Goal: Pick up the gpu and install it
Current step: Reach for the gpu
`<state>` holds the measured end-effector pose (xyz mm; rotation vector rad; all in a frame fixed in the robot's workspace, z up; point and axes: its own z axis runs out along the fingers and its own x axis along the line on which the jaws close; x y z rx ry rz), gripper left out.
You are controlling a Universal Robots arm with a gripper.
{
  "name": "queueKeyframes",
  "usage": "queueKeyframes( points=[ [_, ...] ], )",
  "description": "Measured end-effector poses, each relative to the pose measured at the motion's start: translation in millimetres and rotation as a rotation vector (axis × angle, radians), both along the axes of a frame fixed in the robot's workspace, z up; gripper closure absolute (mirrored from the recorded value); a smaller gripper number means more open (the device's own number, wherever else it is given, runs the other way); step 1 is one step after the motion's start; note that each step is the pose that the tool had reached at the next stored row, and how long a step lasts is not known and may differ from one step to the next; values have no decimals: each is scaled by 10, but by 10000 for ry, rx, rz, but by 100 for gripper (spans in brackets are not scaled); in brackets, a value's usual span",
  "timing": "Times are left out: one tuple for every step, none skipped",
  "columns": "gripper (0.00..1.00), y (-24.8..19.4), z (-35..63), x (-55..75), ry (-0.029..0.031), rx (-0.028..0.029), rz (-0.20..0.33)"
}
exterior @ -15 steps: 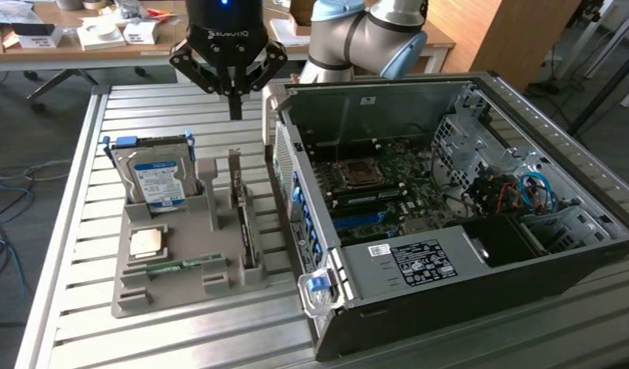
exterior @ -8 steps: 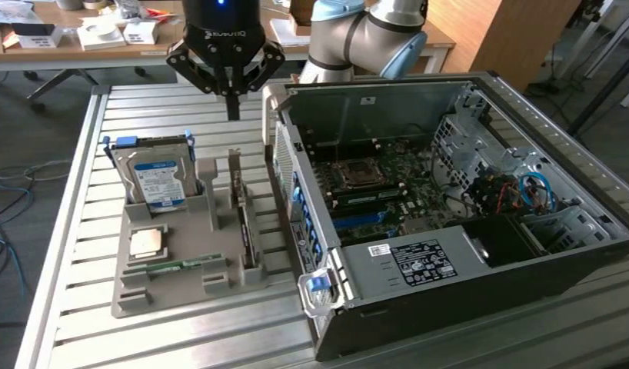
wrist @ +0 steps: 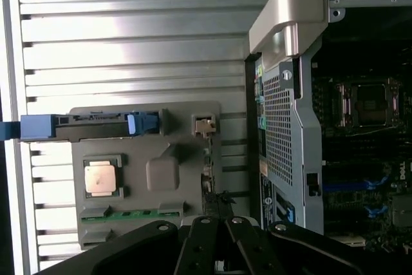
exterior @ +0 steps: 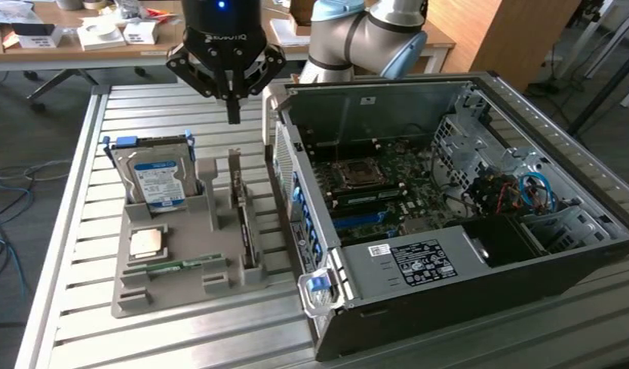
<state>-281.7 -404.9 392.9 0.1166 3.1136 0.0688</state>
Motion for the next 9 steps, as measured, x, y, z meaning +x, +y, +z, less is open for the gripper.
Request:
queueKeyframes(
  points=[
    [89,-19,0,0,0,0,0],
    [89,-38,0,0,0,0,0],
    [89,-57,0,0,0,0,0],
    [89,-76,0,0,0,0,1],
    [89,-96,0,0,0,1,1],
    [89,-118,0,0,0,0,1],
    [89,-139,0,0,-1,0,0],
    [89,-160,0,-1,0,1,0],
    [89,-182,0,0,0,0,0]
  ],
)
